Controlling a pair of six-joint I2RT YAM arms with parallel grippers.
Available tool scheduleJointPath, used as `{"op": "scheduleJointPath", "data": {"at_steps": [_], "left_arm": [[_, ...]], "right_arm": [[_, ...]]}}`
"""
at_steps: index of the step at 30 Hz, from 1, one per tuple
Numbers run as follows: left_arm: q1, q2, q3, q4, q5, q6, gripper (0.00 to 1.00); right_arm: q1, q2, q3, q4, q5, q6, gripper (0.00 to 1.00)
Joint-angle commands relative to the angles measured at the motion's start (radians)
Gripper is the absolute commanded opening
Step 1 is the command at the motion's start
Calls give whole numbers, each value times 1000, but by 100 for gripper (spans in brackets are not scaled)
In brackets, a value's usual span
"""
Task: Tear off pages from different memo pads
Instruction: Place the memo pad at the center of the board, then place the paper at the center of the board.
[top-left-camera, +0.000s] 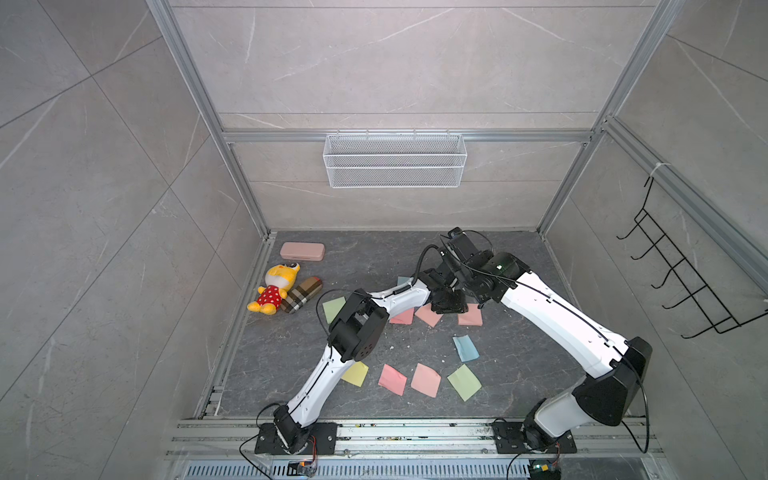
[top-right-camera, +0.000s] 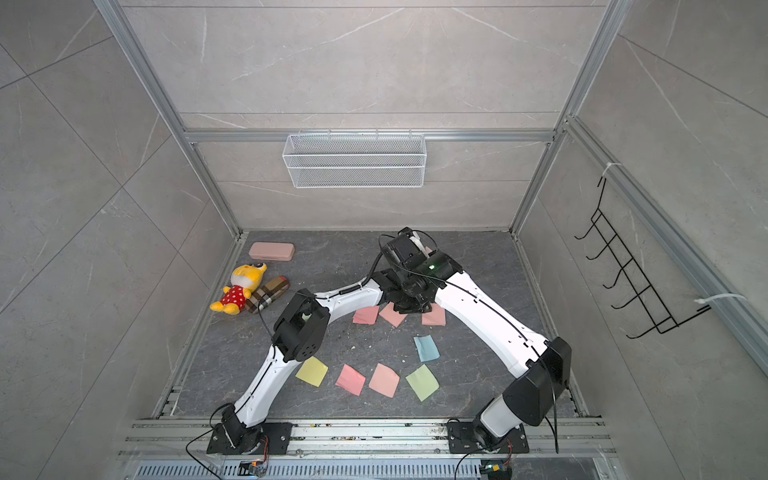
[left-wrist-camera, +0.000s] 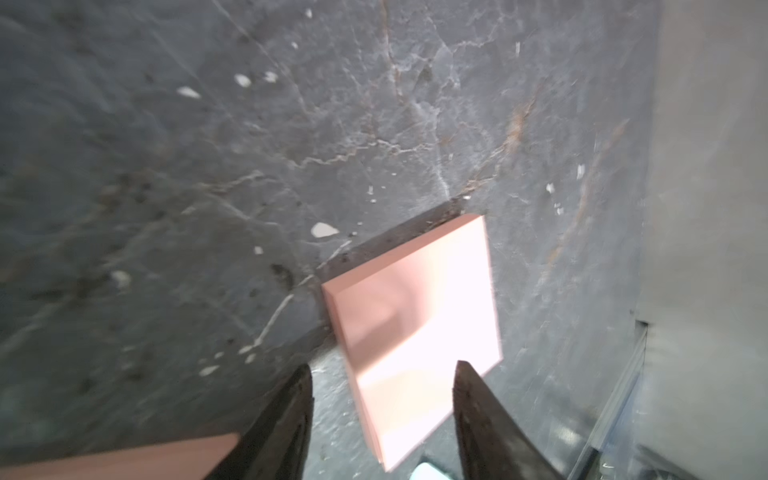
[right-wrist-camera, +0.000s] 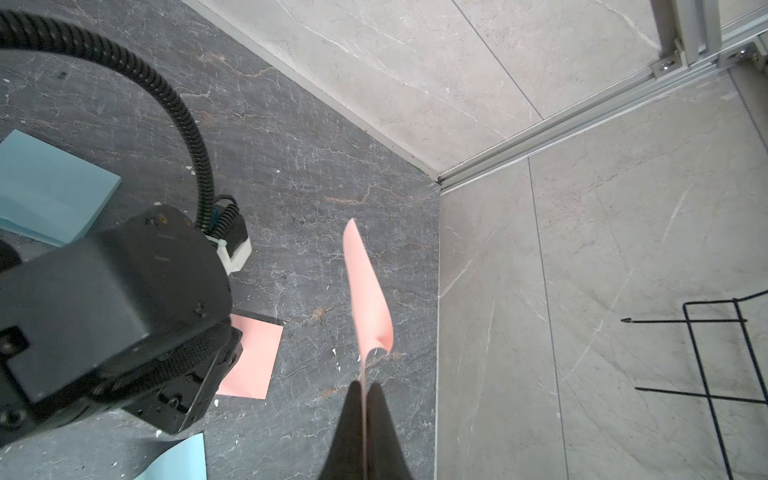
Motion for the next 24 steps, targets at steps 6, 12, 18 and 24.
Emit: {"op": "scheduleJointPath", "data": {"at_steps": [6, 12, 18, 24], "left_arm": [[-27, -197, -27, -115, -144, 134, 63], [-40, -406, -209, 40, -154, 192, 64], [-37, -580, -390, 76, -256, 274, 65], [-15, -726, -580, 154, -294, 284, 67]], "right_arm": [[-124, -73, -8, -47, -137, 100, 0], [-211, -115, -104, -86, -236, 179, 0], [-250, -155, -224, -117, -302, 253, 0], [-250, -173, -363, -95, -412, 342, 0]]}}
